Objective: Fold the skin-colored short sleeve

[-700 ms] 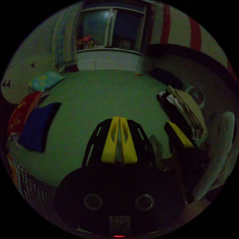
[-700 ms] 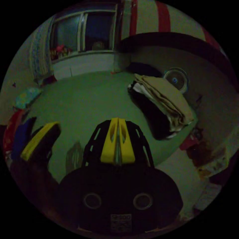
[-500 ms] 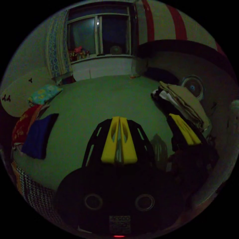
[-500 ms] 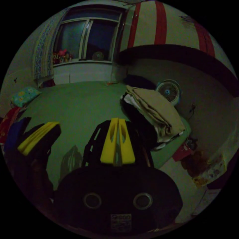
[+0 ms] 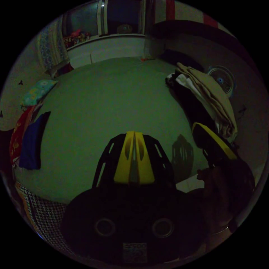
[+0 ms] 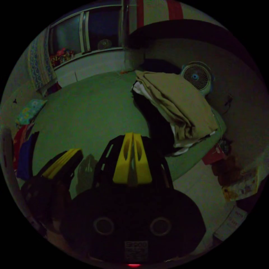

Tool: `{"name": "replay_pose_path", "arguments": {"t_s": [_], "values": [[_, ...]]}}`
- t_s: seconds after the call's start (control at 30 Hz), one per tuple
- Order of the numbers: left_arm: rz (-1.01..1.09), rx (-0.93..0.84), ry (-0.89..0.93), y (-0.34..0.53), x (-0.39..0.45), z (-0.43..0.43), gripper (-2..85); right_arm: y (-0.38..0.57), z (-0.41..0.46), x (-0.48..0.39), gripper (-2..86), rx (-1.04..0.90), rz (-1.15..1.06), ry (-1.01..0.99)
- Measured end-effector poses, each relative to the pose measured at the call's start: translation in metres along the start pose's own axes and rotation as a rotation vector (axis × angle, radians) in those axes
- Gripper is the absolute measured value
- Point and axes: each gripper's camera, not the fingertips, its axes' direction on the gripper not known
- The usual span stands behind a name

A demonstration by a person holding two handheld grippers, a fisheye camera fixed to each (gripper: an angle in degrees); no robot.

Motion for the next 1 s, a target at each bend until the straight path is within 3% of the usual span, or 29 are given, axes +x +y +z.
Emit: {"name": "replay_pose_path", "arguments": {"t_s": [0.47, 1.0], "values": [[-0.092, 0.028, 0.066, -0.013, 0.064, 0.014, -0.4, -0.024, -0.022, 0.08, -0.9, -0.054, 0.044, -0.017], [-0.133, 0.199, 0.036, -0.015, 0.097, -0.033, -0.4, -0.031, -0.097, 0.142, -1.0, 0.082, 0.085, -0.071]]}}
